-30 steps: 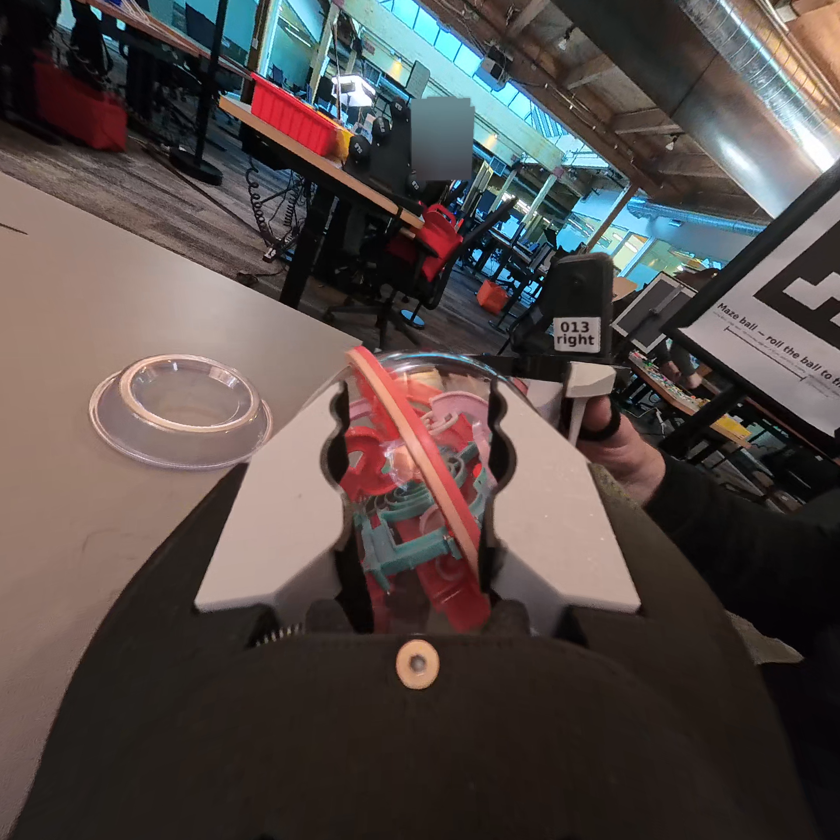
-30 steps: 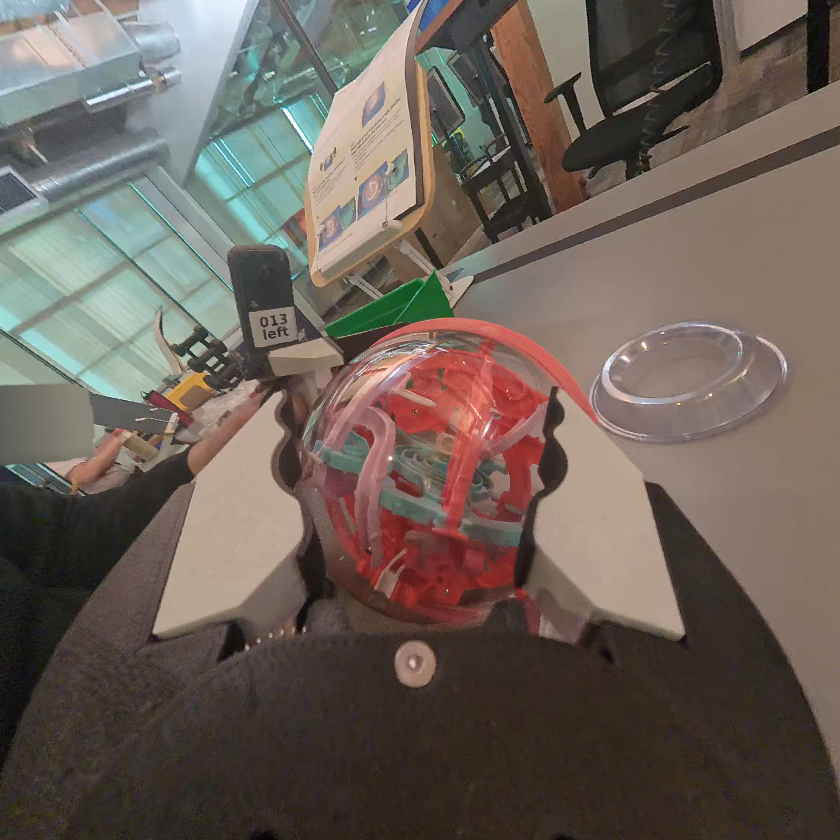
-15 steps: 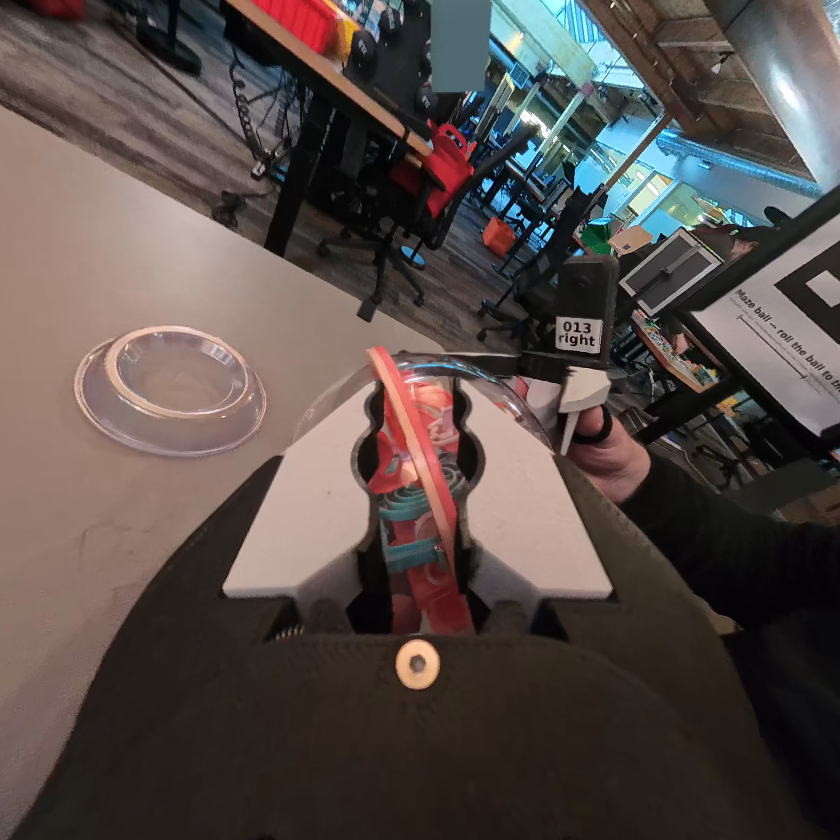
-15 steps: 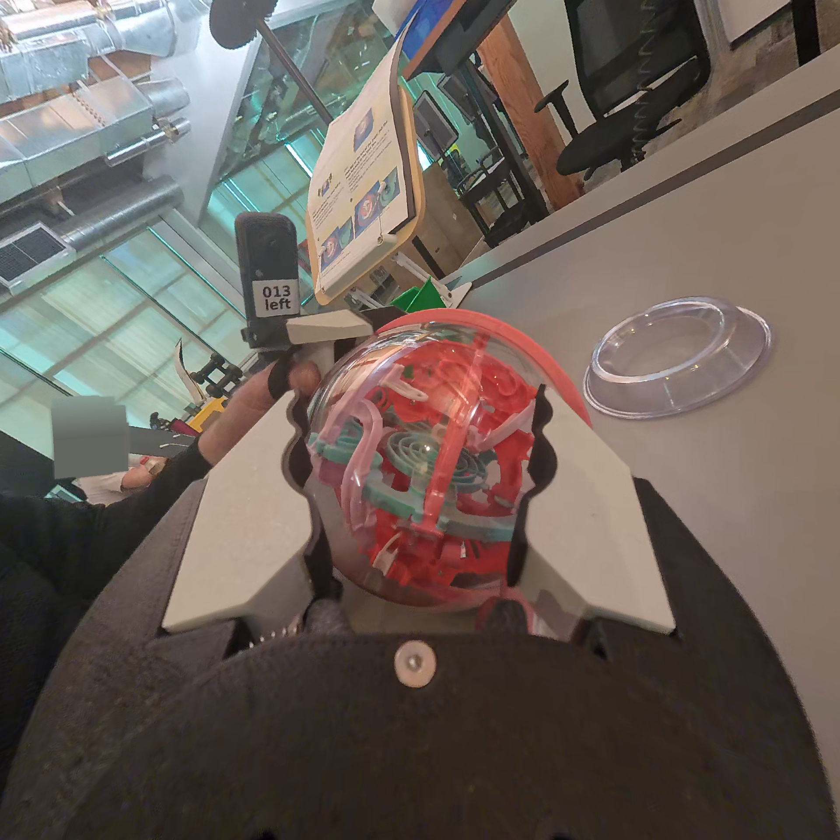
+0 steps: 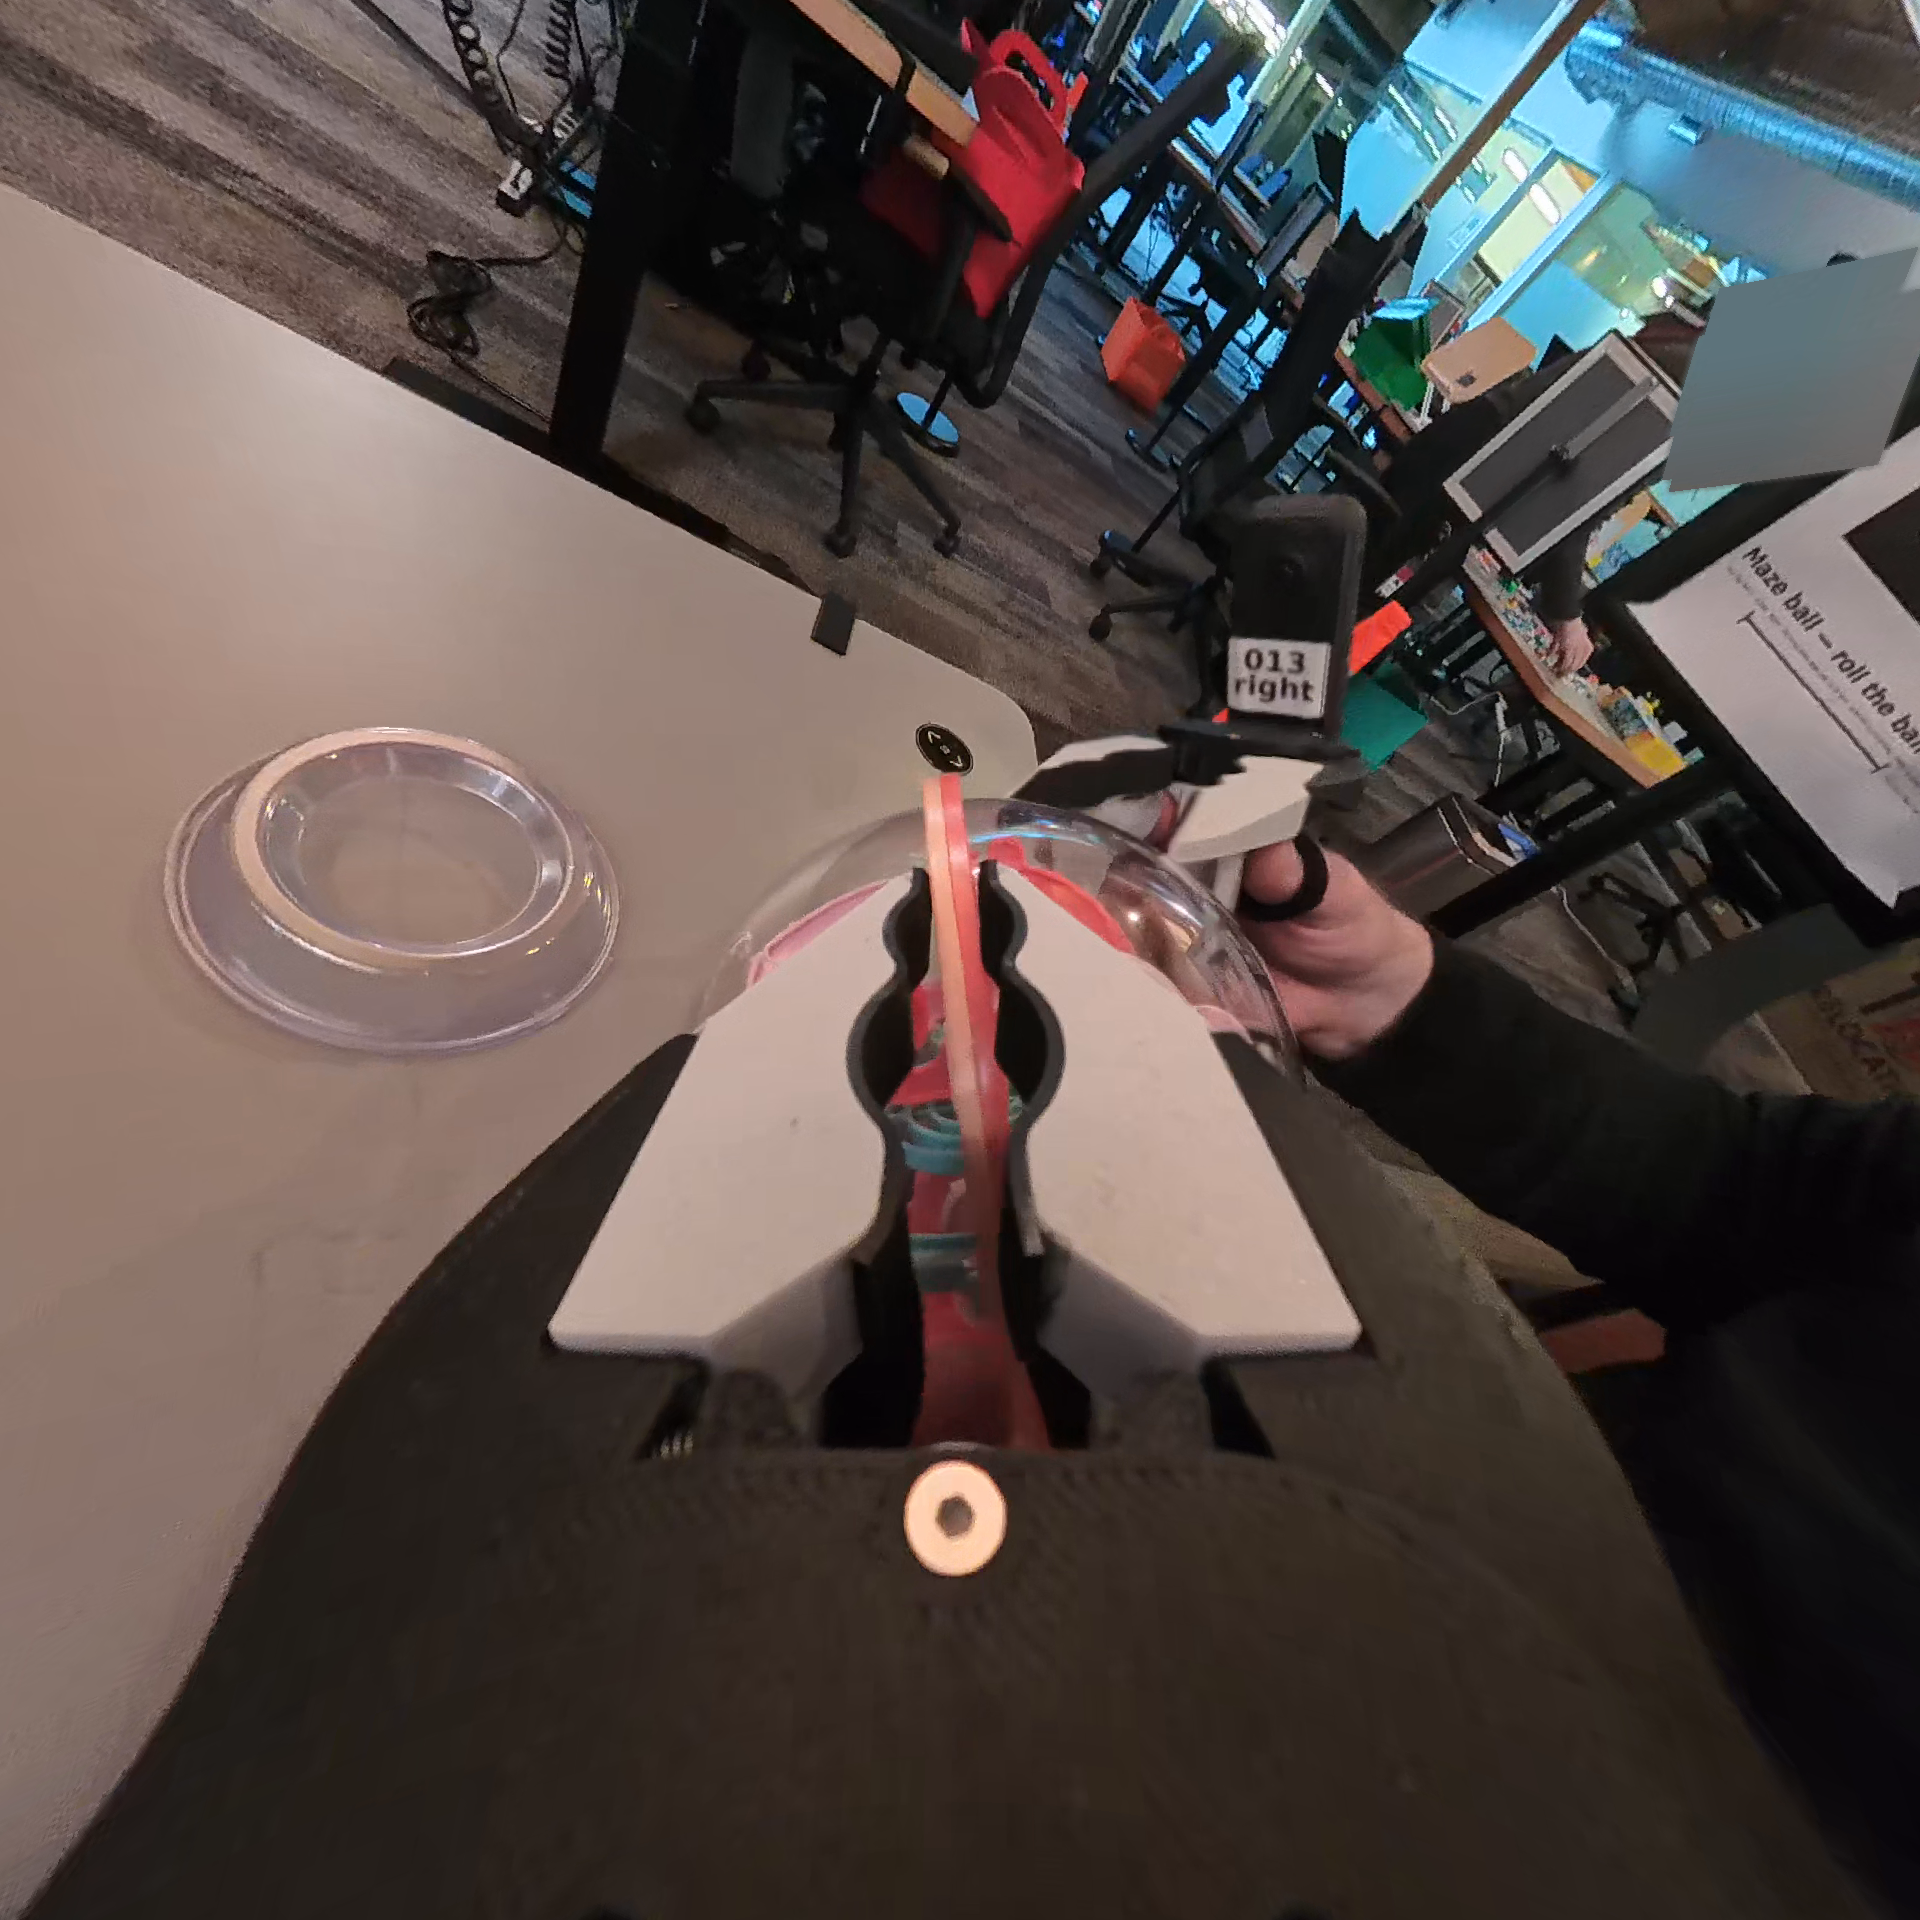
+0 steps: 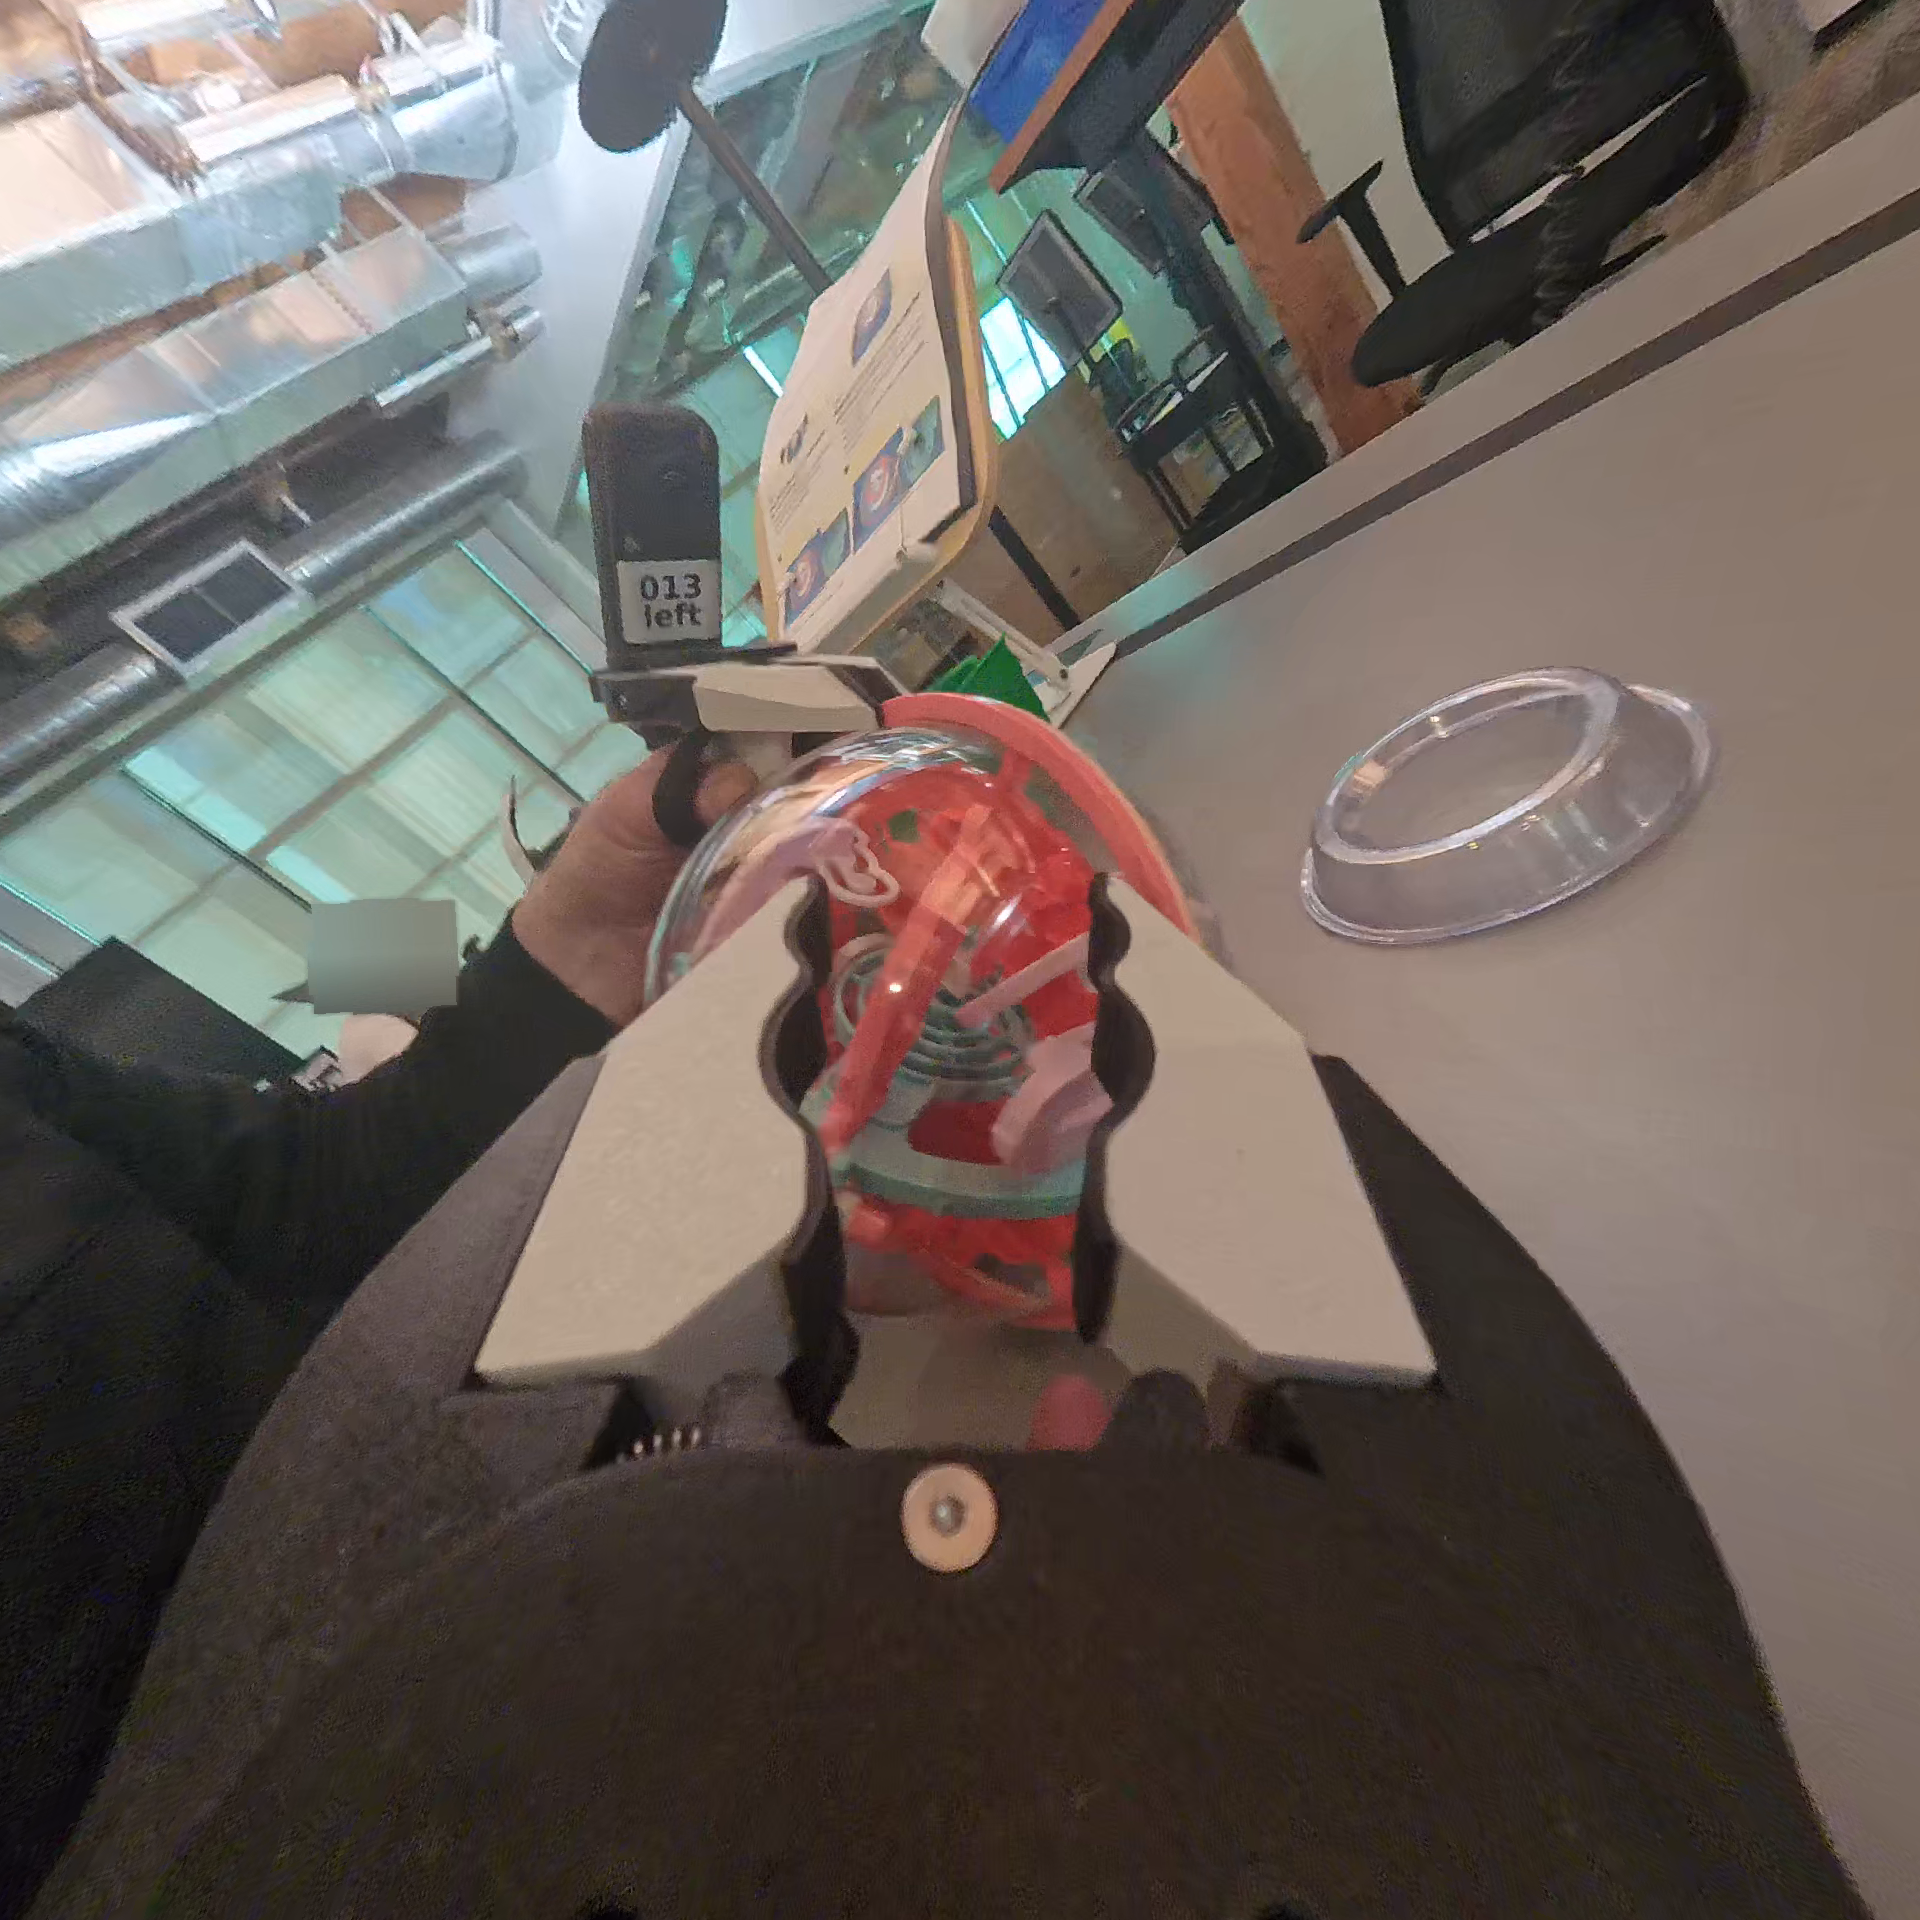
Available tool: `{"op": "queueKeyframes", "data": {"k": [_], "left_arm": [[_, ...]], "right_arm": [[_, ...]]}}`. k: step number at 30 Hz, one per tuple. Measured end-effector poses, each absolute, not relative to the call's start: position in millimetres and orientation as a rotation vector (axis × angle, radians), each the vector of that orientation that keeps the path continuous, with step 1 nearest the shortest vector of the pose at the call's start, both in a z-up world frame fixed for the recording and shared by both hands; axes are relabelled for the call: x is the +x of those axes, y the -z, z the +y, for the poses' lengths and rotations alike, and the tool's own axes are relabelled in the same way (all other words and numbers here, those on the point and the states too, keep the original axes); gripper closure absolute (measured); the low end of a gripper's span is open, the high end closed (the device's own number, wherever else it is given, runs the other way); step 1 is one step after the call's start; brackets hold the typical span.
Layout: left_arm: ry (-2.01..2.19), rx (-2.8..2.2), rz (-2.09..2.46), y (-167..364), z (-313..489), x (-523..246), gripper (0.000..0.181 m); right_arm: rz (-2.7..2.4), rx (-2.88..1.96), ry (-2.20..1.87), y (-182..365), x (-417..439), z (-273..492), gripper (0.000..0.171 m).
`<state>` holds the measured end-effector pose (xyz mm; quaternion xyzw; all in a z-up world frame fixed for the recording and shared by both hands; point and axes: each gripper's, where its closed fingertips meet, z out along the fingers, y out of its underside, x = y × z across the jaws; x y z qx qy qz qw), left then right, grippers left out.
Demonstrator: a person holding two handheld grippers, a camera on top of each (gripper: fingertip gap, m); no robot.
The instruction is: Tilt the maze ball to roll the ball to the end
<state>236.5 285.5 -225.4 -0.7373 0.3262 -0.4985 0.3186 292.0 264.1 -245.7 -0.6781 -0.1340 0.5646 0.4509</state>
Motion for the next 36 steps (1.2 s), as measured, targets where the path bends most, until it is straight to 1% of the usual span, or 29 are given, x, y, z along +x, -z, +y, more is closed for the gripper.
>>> {"op": "queueKeyframes", "data": {"k": [3,5,6,7,8,12,13,14,23,33,34,36], "left_arm": [[1.321,-1.942,0.894,225,285,239,0.175],[1.317,-1.948,0.924,225,285,241,0.175],[1.324,-1.949,0.945,225,284,243,0.175],[1.332,-1.954,0.965,225,283,246,0.175],[1.343,-1.956,0.995,224,281,249,0.175],[1.333,-1.981,1.103,225,281,258,0.175],[1.341,-1.991,1.120,225,282,260,0.175],[1.341,-2.002,1.134,226,283,263,0.175],[1.396,-2.113,1.176,233,296,280,0.175],[1.320,-2.208,1.267,241,303,294,0.175],[1.321,-2.206,1.283,241,301,295,0.175],[1.316,-2.203,1.319,242,296,297,0.175]], "right_arm": [[-0.434,-1.714,-1.346,249,296,269,0.121],[-0.511,-1.714,-1.323,246,295,272,0.124],[-0.550,-1.707,-1.321,244,294,273,0.130],[-0.590,-1.704,-1.318,243,293,274,0.145],[-0.619,-1.712,-1.306,244,293,276,0.156],[-0.651,-1.728,-1.392,251,297,282,0.157],[-0.660,-1.741,-1.387,255,299,284,0.163],[-0.661,-1.745,-1.376,257,300,285,0.164],[-0.575,-1.796,-1.184,269,315,292,0.165],[-0.446,-1.807,-1.061,278,328,294,0.166],[-0.446,-1.793,-1.039,277,329,293,0.165],[-0.418,-1.742,-1.047,273,335,289,0.157]]}}
